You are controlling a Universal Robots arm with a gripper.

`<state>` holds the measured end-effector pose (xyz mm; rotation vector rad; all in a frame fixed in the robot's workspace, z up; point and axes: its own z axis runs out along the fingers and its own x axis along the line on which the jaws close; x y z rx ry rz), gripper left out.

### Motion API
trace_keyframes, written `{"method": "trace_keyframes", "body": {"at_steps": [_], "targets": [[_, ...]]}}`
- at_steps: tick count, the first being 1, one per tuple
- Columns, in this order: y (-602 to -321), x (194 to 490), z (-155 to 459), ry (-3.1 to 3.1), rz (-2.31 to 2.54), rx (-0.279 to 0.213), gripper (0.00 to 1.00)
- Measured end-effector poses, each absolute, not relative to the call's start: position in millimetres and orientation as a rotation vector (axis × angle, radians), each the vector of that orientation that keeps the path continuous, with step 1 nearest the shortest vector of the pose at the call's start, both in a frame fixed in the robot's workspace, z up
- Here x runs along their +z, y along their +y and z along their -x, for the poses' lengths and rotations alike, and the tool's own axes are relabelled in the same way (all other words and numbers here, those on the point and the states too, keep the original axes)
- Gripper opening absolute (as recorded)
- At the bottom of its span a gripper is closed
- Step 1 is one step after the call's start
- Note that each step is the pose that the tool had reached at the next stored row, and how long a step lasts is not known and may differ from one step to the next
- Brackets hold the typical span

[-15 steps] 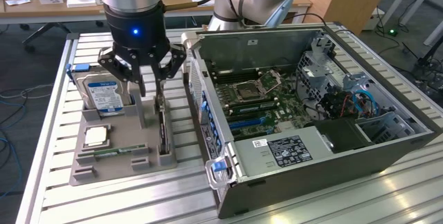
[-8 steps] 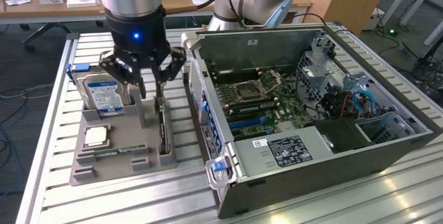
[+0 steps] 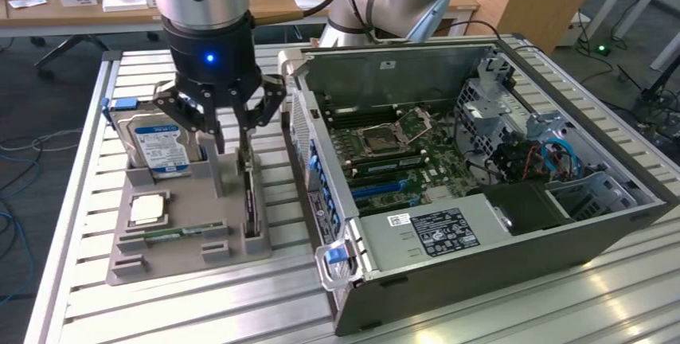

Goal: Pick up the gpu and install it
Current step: 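Pick up the gpu and move the gpu toward the slot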

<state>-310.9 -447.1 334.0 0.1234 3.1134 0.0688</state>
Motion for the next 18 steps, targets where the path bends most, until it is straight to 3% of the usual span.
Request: {"method": "trace_keyframes", "body": {"at_steps": [18], "targets": [[-447.1, 331.9, 306.6, 3.113, -0.123, 0.069, 0.36]]}}
